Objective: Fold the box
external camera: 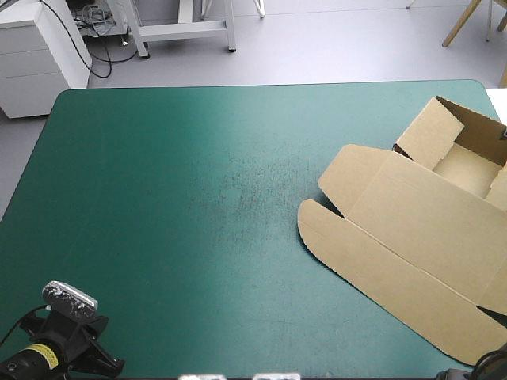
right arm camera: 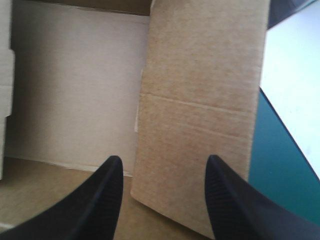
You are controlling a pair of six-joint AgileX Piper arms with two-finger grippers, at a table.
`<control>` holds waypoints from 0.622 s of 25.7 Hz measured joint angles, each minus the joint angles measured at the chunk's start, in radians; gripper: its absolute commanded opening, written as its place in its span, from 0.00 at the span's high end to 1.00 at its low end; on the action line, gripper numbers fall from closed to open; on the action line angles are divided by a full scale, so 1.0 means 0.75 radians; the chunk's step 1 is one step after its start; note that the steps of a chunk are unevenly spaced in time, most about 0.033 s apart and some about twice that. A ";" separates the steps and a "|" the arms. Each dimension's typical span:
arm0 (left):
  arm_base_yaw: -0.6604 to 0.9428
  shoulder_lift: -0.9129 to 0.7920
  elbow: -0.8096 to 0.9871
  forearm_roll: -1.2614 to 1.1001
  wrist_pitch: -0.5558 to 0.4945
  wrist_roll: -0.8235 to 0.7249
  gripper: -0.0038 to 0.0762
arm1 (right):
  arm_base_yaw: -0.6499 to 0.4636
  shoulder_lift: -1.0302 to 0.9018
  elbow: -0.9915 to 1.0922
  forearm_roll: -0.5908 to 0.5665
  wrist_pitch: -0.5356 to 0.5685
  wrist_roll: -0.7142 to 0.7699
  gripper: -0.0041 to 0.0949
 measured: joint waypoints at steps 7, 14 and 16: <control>0.000 0.000 0.000 0.000 0.000 0.000 0.96 | 0.001 -0.191 0.000 0.124 0.005 -0.093 0.70; 0.000 0.000 0.000 0.000 0.000 0.000 0.96 | 0.091 -0.440 0.098 0.130 0.008 -0.160 0.97; 0.000 0.000 0.000 0.000 0.001 0.000 0.96 | 0.154 -0.527 0.170 0.130 0.010 -0.174 0.97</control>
